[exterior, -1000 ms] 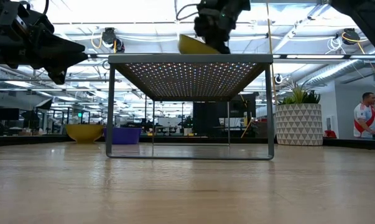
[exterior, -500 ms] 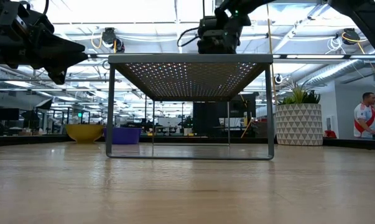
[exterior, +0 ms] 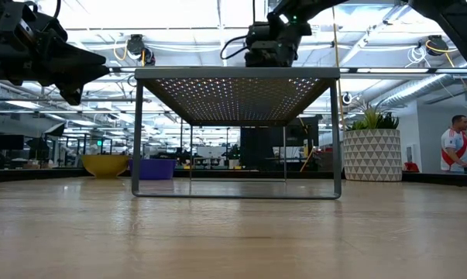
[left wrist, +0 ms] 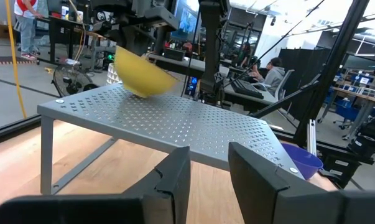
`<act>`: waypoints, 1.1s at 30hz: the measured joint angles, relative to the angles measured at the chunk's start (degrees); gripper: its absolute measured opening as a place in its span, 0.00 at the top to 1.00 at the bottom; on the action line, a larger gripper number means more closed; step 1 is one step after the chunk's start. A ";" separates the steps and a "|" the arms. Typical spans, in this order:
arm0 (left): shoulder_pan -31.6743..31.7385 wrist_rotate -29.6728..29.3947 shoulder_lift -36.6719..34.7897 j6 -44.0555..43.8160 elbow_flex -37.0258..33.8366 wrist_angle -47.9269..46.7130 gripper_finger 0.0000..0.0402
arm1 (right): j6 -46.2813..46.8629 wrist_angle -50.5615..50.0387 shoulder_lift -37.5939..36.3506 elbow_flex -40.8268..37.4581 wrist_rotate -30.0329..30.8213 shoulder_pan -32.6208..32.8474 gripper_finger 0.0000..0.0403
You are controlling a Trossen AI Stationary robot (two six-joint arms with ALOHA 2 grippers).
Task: Pick & Place Mini bowls
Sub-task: Put the bottom right yellow patterned bowl on the shelf
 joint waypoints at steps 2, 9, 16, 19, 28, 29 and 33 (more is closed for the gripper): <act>0.00 -0.01 -0.01 0.02 0.00 0.01 0.72 | 0.01 0.56 0.00 0.00 0.00 0.00 0.94; -0.01 -0.01 0.00 0.02 0.00 0.01 0.72 | 0.01 -0.34 0.00 -0.02 0.08 0.02 0.89; -0.02 -0.01 -0.01 0.00 0.00 0.01 0.72 | 0.02 -1.65 0.00 -0.02 3.61 0.04 0.81; 0.00 0.01 0.00 0.02 0.00 0.01 0.72 | 0.03 -2.77 0.00 -0.02 4.71 0.04 0.79; 0.01 -0.01 0.01 0.01 0.00 0.01 0.72 | 0.53 -6.11 0.00 -0.02 4.66 0.10 0.78; 0.00 -0.01 0.01 0.00 0.00 -0.01 0.72 | 0.53 -6.20 0.00 -0.02 4.66 0.17 0.78; -0.01 -0.01 0.01 0.02 0.00 0.01 0.72 | 0.43 -6.86 0.00 -0.02 4.66 0.54 0.78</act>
